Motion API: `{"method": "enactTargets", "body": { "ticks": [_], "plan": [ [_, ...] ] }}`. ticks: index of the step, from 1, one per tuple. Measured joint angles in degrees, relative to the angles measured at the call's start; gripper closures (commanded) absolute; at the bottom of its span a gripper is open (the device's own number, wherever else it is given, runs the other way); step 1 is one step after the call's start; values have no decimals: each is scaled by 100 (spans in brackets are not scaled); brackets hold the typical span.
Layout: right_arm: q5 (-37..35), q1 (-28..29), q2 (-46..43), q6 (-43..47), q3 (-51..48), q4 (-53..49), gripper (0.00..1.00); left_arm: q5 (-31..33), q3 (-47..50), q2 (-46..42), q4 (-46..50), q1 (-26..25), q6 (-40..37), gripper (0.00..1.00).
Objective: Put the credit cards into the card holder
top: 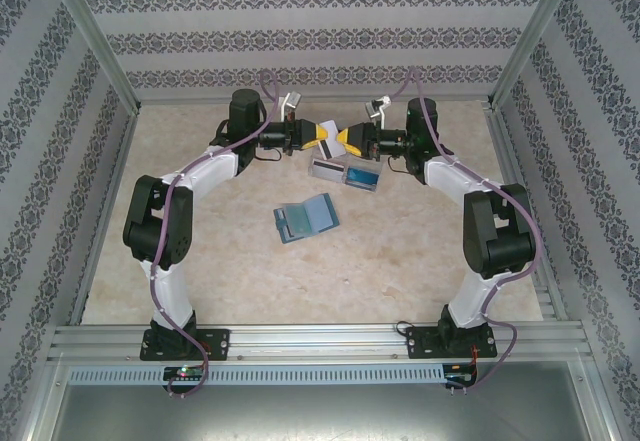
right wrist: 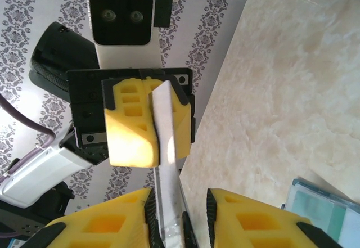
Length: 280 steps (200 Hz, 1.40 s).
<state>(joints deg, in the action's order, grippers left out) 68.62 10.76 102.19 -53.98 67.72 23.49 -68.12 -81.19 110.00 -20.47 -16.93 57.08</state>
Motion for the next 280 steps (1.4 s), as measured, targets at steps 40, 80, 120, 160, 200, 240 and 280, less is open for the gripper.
{"method": "enactTargets", "body": {
  "ticks": [40, 80, 120, 160, 200, 240, 280],
  "plan": [
    [92, 35, 39, 7, 81, -17, 80, -72, -94, 0, 205, -37, -166, 100],
    [162, 37, 39, 42, 85, -85, 93, -33, -94, 0, 474, -33, -345, 83],
    [57, 37, -28, 190, -236, -107, 93, 264, 55, -37, 732, 7, -588, 61],
    [-507, 229, -197, 557, -1143, -326, 94, 1154, 861, -520, 1650, 225, -1086, 60],
    [-1283, 1025, -186, 905, -1845, -439, 94, 2490, 1471, -1228, 3158, 354, -1847, 62],
    [-1799, 1344, 63, 1202, -1943, -435, 94, 3220, 2004, -1460, 3866, 354, -2122, 66],
    [-2081, 1353, 382, 1386, -1943, -352, 94, 3480, 2444, -1416, 4076, 354, -2177, 69]
  ]
}}
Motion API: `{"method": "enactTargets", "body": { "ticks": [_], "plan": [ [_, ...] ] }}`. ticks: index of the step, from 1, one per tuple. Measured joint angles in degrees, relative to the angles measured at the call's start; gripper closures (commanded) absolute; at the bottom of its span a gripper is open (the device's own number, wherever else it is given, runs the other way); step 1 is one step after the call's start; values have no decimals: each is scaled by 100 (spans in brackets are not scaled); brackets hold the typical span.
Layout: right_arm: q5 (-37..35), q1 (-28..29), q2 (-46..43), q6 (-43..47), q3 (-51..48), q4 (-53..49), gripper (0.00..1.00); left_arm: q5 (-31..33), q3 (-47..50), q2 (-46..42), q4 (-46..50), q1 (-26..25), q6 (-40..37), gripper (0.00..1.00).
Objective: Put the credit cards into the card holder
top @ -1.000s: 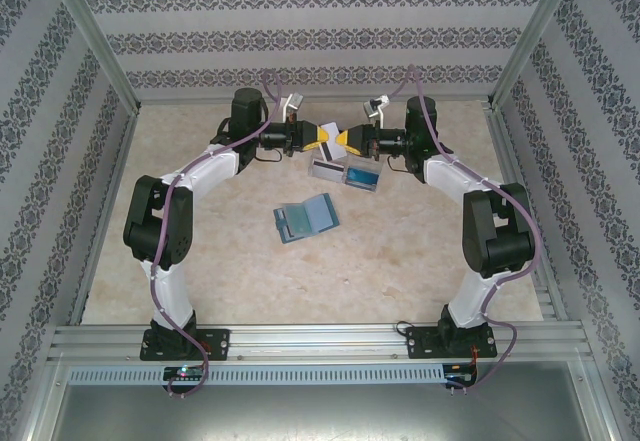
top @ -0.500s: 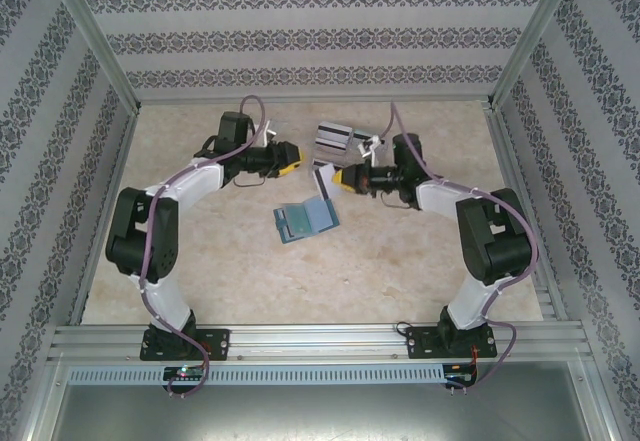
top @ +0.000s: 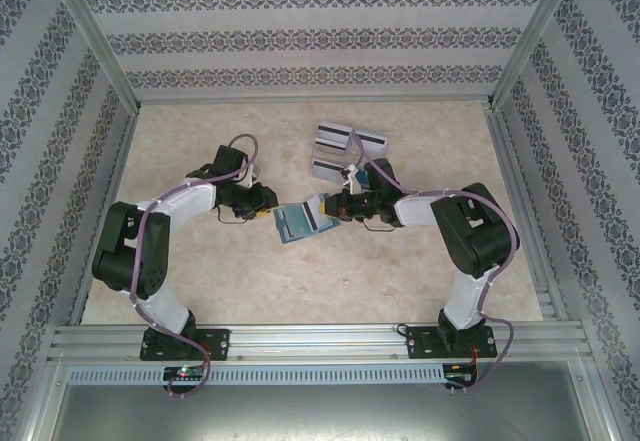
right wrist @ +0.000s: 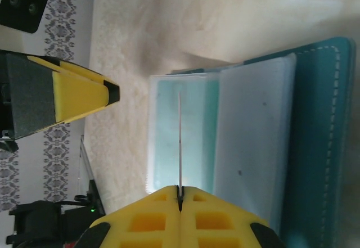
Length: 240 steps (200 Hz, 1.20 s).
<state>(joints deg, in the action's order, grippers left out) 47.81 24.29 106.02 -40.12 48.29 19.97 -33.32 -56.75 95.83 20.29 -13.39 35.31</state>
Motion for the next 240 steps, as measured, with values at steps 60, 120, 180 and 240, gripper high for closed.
{"method": "enactTargets", "body": {
  "ticks": [60, 120, 180, 240],
  "plan": [
    [-216, 35, 144, 131, -44, 22, 94, 48, 116, 417, -63, 0, 0, 71],
    [-188, 35, 299, 127, -22, 79, 93, -31, 114, 684, -199, 7, 0, 73],
    [-101, 101, 363, 44, 149, 103, 93, -52, 101, 721, -201, 13, 0, 74],
    [4, 146, 551, -20, 293, 129, 93, -94, 72, 750, -177, 39, 0, 74]
  ]
}}
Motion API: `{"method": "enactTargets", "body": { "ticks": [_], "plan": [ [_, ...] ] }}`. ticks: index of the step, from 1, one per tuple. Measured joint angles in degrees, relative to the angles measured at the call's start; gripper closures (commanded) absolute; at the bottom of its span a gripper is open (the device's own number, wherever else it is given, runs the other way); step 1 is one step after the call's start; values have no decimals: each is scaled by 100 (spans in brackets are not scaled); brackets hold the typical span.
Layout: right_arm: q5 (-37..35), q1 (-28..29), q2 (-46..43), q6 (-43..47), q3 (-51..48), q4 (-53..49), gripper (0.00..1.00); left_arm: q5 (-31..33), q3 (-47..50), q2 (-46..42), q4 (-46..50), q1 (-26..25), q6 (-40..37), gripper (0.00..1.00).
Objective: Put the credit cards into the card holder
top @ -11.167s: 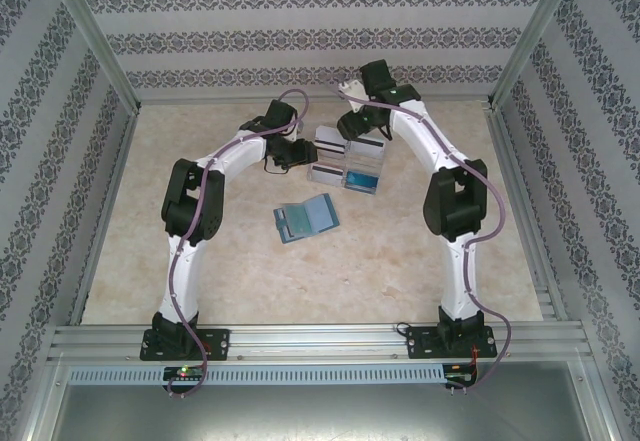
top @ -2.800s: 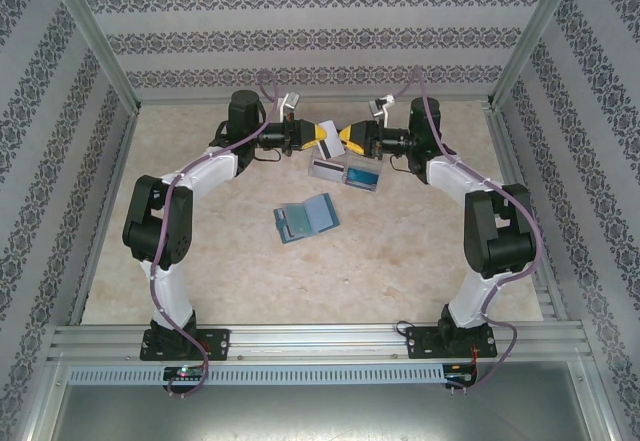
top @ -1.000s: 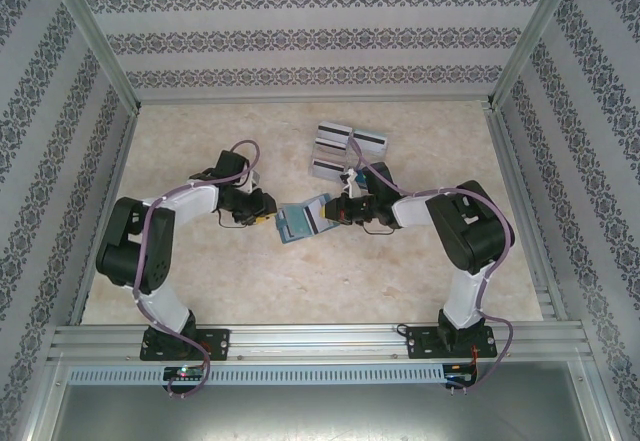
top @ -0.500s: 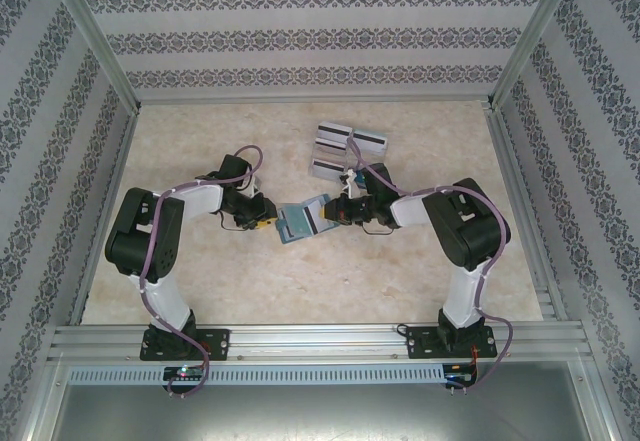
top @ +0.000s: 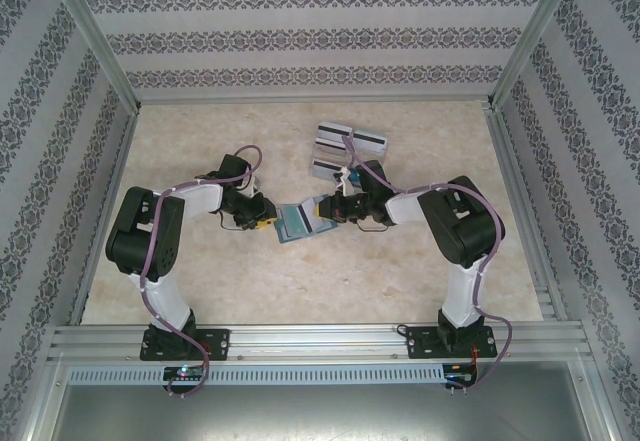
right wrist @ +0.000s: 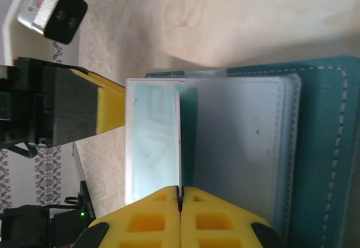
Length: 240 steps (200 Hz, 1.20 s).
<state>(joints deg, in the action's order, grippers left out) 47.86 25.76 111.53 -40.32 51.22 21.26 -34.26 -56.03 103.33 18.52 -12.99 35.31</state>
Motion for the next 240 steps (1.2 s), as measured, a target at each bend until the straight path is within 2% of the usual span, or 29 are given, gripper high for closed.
{"method": "enactTargets", "body": {
  "ticks": [101, 151, 240],
  "plan": [
    [98, -35, 153, 20, 4, 107, 92, 0, -4, 20, 13, 0, 0, 78],
    [9, 269, 153, -146, 68, 216, 92, 4, -15, 46, 17, 0, 2, 81],
    [-638, 525, 221, -859, 68, 616, 93, 0, -7, 61, -83, -17, 72, 93]
  ]
}}
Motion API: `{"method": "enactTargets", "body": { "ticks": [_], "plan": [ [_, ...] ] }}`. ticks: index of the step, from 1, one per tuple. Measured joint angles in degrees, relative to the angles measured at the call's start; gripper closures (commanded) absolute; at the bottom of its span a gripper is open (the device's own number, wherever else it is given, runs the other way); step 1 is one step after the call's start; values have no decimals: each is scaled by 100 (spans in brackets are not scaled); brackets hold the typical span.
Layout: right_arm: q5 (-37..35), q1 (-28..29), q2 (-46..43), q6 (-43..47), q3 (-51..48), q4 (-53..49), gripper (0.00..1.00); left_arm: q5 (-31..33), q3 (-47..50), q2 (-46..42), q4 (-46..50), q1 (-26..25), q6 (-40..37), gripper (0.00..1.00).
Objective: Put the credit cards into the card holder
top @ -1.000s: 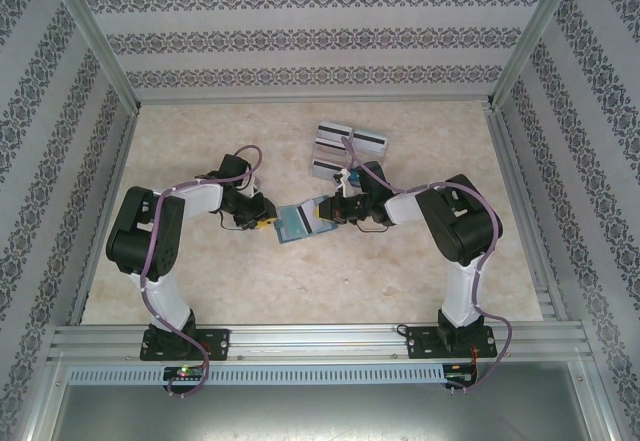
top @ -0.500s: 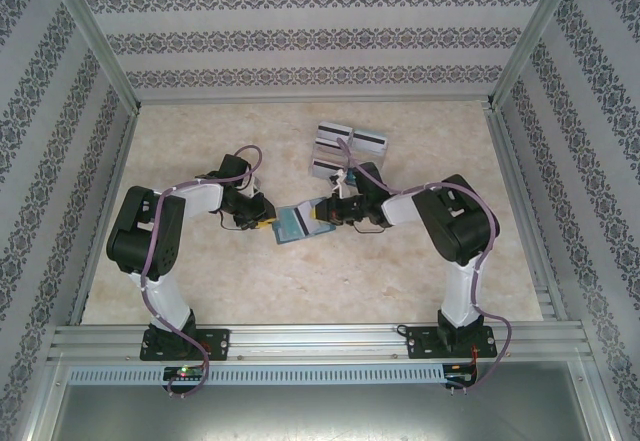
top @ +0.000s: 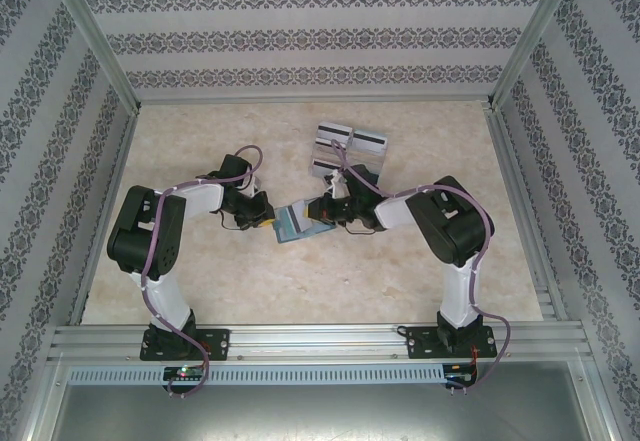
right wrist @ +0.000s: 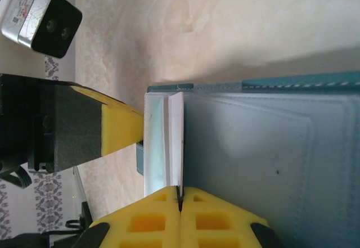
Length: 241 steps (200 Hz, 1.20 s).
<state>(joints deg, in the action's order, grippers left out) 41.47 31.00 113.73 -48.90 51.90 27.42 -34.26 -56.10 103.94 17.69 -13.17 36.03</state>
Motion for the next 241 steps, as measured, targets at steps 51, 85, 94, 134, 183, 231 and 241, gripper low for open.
{"method": "enactTargets", "body": {
  "ticks": [51, 85, 94, 134, 183, 231, 241],
  "plan": [
    [-219, 127, -15, -39, 4, -151, 86, -2, 0, 0, -15, -4, 2, 95],
    [-308, 190, -166, 210, 109, -608, 66, -2, 0, 7, -63, -28, 2, 95],
    [-354, 203, -243, 328, 140, -815, 64, -4, 0, 11, -87, -37, 2, 95],
    [-704, 210, -494, 1040, 540, -2074, 61, -17, 0, 35, -201, -98, 0, 95],
    [-1025, 42, -850, 1812, 1045, -3241, 60, -20, 0, 44, -229, -109, 0, 96],
    [-892, 0, -793, 1956, 1217, -3536, 60, -22, 0, 46, -229, -109, 0, 96],
    [-852, 0, -710, 1954, 1239, -3541, 61, -22, 0, 46, -232, -109, 0, 96]
  ]
}}
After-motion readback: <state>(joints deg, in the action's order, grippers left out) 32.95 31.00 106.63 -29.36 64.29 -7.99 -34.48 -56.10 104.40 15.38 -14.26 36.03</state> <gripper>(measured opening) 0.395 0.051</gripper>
